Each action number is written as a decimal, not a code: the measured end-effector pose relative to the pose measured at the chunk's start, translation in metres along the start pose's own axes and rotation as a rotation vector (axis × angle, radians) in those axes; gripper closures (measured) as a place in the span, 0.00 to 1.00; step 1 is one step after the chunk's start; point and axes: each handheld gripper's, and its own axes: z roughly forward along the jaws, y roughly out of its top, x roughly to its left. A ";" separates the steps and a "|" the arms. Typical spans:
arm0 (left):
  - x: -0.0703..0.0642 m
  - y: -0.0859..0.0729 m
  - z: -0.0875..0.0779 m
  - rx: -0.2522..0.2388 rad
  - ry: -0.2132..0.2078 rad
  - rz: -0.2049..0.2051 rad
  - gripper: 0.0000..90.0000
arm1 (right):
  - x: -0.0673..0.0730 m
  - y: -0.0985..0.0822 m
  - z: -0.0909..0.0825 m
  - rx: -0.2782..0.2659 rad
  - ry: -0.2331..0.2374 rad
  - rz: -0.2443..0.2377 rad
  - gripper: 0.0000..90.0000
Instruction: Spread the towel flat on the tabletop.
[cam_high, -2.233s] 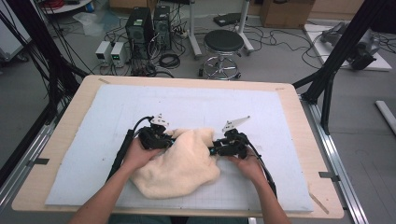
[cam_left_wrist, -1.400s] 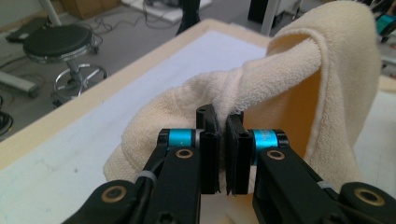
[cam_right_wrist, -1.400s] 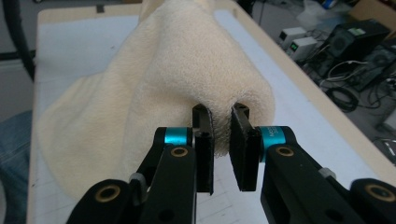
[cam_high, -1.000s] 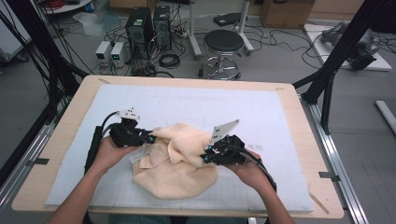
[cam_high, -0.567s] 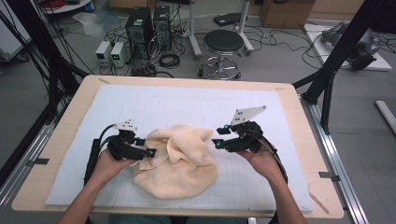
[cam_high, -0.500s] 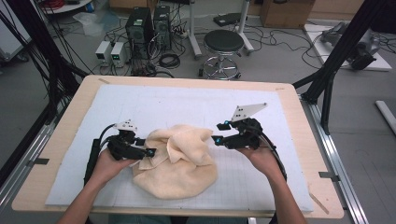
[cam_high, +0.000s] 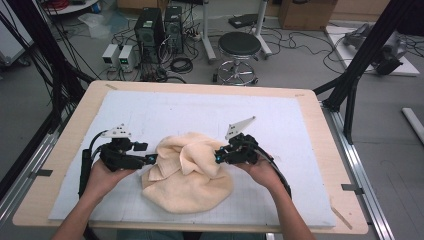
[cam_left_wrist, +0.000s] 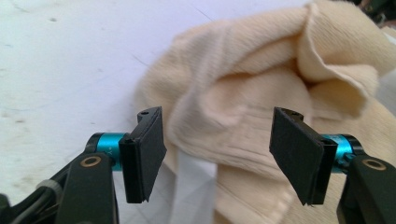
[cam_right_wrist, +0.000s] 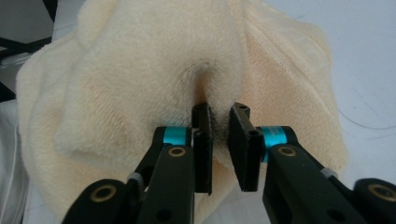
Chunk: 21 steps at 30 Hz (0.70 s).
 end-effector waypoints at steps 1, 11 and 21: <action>-0.004 0.000 0.002 0.005 -0.011 0.011 0.40 | 0.003 -0.002 -0.003 -0.011 -0.008 -0.003 0.91; -0.023 0.004 0.048 0.118 -0.062 0.097 0.70 | 0.031 0.003 -0.047 -0.083 -0.066 -0.048 0.94; -0.005 0.042 0.071 0.079 0.103 0.111 0.99 | 0.047 0.034 -0.116 -0.163 -0.194 -0.120 0.94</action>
